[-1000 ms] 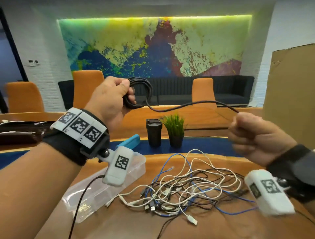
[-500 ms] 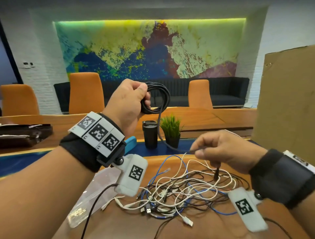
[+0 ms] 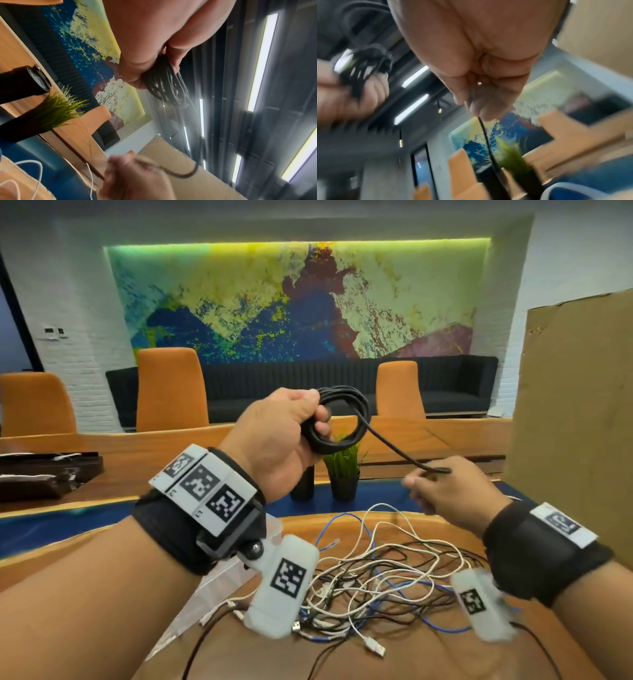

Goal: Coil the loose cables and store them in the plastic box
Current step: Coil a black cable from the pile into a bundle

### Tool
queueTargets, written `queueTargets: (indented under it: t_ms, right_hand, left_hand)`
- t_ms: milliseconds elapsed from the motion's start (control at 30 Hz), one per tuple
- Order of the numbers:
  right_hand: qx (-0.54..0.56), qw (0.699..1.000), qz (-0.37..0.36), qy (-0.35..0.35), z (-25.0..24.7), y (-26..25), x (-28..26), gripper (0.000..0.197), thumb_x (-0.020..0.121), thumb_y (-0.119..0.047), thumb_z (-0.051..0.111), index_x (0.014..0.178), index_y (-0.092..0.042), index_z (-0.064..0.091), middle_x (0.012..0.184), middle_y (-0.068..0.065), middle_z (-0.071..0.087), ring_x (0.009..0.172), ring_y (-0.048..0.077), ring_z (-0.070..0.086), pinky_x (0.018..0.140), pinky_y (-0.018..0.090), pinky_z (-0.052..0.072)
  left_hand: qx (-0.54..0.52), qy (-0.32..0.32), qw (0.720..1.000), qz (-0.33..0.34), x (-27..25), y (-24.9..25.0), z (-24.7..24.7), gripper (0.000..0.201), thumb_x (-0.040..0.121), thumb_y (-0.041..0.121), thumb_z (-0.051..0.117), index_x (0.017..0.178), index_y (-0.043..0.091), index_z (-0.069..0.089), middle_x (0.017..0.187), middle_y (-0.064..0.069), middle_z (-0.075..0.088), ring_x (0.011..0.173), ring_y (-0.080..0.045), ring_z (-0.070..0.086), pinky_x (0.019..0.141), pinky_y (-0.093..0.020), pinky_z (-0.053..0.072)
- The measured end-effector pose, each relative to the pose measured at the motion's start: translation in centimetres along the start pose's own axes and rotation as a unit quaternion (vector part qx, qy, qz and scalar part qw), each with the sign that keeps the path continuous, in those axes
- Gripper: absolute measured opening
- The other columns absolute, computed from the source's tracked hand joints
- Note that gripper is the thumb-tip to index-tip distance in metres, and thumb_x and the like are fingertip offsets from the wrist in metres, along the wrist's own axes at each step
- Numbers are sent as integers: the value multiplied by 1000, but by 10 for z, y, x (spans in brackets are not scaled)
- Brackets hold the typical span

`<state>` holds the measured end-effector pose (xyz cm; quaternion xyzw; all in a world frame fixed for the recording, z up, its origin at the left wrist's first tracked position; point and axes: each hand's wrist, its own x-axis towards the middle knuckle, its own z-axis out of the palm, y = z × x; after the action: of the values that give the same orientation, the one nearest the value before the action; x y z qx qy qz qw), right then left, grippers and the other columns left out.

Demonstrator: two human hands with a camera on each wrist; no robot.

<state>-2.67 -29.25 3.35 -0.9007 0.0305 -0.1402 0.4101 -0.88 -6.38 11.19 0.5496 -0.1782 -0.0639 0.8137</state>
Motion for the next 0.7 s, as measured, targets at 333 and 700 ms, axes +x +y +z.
queueTargets:
  t_ms: [333,700]
  right_hand:
    - [614,788,10,-48,-11,-34,4,23,96,-27,49,91,-8,62,67,0,57,53,5,51,50,18,50]
    - [694,719,16,-35,-7,-33,10,23,100,-23,45,93,-6,60,70,3,58,56,8,54,50,19,51]
  left_hand:
    - [31,-78,996,-13,-17,0,4,15,106,17,38,96,11,47,70,-1,51,57,-10,45,67,-29,38]
    - [4,-136,990,-27,-22,-6,7,20,105,17,36,89,13,46,71,-1,49,58,-11,43,70,-31,39]
